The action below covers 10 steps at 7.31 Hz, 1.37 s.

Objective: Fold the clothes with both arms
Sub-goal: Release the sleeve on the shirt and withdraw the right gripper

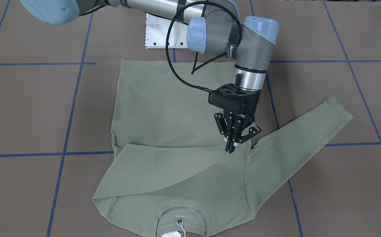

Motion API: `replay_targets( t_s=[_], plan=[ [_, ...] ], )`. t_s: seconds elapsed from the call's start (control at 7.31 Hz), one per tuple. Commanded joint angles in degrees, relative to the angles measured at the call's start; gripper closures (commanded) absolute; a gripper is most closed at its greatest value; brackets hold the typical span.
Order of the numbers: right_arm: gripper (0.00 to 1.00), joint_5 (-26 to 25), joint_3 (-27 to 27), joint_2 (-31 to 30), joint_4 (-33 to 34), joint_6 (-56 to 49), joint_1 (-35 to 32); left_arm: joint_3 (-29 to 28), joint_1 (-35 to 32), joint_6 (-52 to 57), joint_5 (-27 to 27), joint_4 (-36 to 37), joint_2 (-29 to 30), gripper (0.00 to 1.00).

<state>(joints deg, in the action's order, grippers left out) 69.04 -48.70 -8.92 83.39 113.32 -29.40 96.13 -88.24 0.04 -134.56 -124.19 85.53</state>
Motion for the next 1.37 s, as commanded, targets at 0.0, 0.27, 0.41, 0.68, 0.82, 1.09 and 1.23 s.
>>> replay_targets(
  t_s=[0.0, 0.27, 0.41, 0.68, 0.82, 1.09, 1.23],
  plan=[
    [0.0, 1.53, 0.89, 1.01, -0.51, -9.04, -0.13, 0.03, 0.09, -0.13, 0.0, 0.0, 0.25, 0.0],
    [0.0, 12.88, -1.3, 1.72, 0.1, -15.46, -4.84, -0.58, 0.18, -1.0, 0.18, 0.87, 3.65, 0.0],
    [0.0, 21.14, -3.92, 0.93, 2.72, -20.81, -9.49, -1.11, 0.18, -7.8, 0.09, -0.08, 4.55, 0.0],
    [0.0, 34.17, -18.99, -7.9, 12.63, -36.7, -17.93, 2.32, 1.14, -12.5, 0.18, -13.11, 3.24, 0.0],
    [0.0, 39.89, -27.59, -15.26, 15.2, -45.47, -22.23, 2.66, 3.41, -14.53, 0.09, -18.06, 2.8, 0.0],
    [0.0, 50.0, -45.88, -36.06, 15.66, -65.22, -32.5, 2.84, 7.53, -16.38, 0.78, -19.77, -0.6, 0.0],
    [0.0, 56.06, -49.61, -44.34, 15.66, -75.08, -38.82, 4.32, 11.13, -17.0, 0.97, -19.78, -2.89, 0.0]
  ],
)
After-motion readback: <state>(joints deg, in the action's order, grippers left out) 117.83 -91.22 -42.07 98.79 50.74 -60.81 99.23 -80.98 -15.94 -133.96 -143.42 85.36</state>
